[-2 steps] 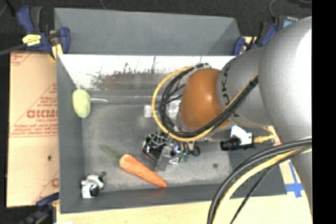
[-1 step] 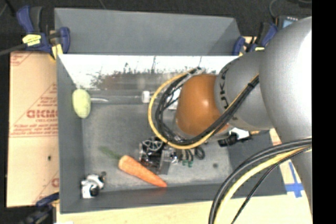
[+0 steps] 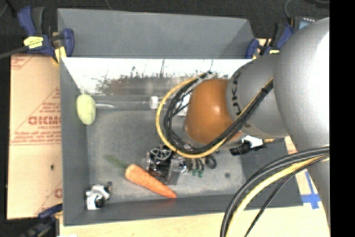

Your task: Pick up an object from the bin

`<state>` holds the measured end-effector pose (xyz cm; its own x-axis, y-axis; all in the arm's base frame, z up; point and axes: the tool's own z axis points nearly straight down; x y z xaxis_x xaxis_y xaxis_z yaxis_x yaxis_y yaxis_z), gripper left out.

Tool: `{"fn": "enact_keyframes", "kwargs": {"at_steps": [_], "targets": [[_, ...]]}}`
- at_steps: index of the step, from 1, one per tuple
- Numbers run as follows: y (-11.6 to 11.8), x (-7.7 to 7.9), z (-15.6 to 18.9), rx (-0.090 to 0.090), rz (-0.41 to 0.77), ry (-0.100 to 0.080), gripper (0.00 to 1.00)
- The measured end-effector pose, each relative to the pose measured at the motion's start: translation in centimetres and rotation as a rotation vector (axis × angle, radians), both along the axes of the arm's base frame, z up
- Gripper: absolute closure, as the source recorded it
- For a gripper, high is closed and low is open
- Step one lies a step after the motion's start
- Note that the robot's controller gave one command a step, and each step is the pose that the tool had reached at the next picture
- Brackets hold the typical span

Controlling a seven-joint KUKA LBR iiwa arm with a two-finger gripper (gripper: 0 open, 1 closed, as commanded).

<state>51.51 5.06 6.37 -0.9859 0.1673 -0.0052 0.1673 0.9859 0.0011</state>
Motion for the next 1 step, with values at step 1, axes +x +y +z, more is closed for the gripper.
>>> {"fn": "enact_keyframes", "kwargs": {"at_steps": [1], "targets": [[-0.04,-0.07,0.37,0.000,-0.001,0.001,1.00]]}}
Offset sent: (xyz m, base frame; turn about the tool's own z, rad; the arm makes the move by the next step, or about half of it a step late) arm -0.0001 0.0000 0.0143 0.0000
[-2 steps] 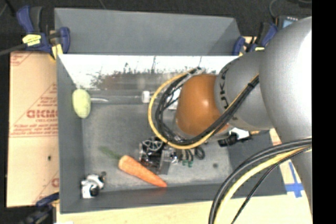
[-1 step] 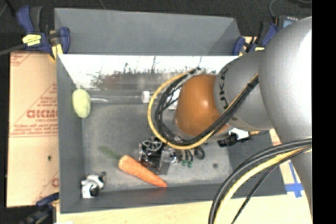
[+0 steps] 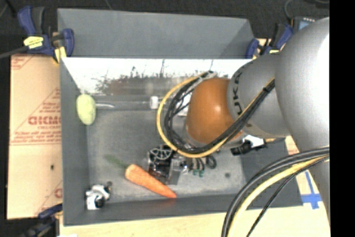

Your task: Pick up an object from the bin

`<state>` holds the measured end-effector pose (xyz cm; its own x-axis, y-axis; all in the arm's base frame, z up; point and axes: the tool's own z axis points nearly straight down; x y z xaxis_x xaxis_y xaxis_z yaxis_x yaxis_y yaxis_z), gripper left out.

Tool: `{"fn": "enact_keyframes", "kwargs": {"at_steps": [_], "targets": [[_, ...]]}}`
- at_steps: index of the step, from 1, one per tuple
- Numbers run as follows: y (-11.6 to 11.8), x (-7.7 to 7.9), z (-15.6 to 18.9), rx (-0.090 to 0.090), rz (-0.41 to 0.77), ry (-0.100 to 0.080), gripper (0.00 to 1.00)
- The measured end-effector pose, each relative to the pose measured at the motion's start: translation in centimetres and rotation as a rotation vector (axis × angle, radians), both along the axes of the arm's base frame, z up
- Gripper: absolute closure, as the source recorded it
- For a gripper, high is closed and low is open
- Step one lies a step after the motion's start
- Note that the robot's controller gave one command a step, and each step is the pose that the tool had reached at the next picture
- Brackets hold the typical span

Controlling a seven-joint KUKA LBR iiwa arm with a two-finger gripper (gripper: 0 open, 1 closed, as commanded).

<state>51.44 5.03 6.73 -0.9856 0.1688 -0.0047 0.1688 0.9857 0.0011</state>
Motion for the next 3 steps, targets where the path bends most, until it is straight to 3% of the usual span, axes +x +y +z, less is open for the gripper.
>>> {"fn": "enact_keyframes", "kwargs": {"at_steps": [3], "targets": [[-0.04,0.09,1.70,0.001,-0.001,-0.002,1.00]]}}
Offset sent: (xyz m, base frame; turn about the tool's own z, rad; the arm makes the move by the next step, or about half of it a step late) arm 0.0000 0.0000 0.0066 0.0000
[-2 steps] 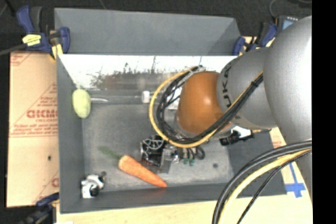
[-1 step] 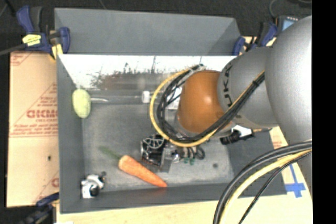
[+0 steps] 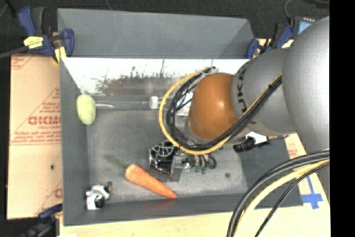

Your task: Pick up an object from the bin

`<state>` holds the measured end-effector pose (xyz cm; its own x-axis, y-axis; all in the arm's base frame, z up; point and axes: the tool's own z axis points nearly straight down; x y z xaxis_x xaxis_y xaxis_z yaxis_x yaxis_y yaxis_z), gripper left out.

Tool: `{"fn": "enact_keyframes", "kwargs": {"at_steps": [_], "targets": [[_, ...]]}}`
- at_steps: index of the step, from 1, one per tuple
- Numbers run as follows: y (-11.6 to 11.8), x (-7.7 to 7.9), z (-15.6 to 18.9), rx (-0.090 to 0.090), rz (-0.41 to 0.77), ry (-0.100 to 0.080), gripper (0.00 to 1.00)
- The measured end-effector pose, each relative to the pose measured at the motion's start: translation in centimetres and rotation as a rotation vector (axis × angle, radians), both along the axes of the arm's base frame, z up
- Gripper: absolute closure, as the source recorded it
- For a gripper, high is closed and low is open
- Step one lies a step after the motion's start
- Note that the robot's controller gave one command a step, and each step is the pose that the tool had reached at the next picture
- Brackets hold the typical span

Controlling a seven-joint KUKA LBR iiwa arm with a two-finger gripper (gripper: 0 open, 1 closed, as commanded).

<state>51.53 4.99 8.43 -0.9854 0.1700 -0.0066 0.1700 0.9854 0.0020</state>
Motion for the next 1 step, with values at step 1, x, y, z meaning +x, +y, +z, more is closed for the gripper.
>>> {"fn": "enact_keyframes", "kwargs": {"at_steps": [1], "targets": [[-0.02,-0.02,0.82,0.000,-0.001,0.001,1.00]]}}
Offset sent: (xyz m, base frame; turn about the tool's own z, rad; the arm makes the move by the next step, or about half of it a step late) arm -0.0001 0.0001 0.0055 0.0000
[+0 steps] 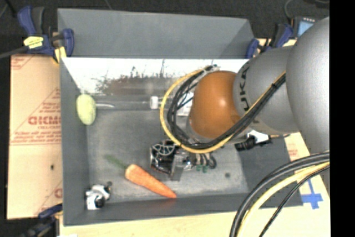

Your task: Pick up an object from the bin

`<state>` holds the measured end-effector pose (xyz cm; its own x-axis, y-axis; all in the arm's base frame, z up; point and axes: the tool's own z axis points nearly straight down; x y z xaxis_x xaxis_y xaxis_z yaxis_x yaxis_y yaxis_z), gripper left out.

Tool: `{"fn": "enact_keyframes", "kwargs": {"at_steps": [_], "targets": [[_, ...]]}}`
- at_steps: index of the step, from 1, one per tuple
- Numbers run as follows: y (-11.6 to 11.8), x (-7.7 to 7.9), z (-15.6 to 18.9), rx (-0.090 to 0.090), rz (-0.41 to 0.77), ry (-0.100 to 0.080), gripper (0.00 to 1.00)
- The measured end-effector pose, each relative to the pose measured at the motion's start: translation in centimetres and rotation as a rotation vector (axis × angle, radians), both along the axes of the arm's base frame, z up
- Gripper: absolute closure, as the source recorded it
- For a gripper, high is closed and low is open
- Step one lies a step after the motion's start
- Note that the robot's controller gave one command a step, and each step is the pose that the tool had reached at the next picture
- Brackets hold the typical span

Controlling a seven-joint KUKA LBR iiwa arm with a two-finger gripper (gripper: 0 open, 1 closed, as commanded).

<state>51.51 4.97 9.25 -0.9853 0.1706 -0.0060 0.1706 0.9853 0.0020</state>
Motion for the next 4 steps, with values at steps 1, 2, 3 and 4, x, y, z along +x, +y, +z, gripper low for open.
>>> {"fn": "enact_keyframes", "kwargs": {"at_steps": [1,2,3,4], "targets": [[0.0,0.0,0.9,0.000,0.000,-0.002,1.00],[0.0,-0.1,2.0,0.000,-0.001,0.004,1.00],[0.0,-0.2,4.4,0.000,-0.001,0.008,1.00],[0.0,0.0,6.6,0.000,-0.001,0.002,1.00]]}}
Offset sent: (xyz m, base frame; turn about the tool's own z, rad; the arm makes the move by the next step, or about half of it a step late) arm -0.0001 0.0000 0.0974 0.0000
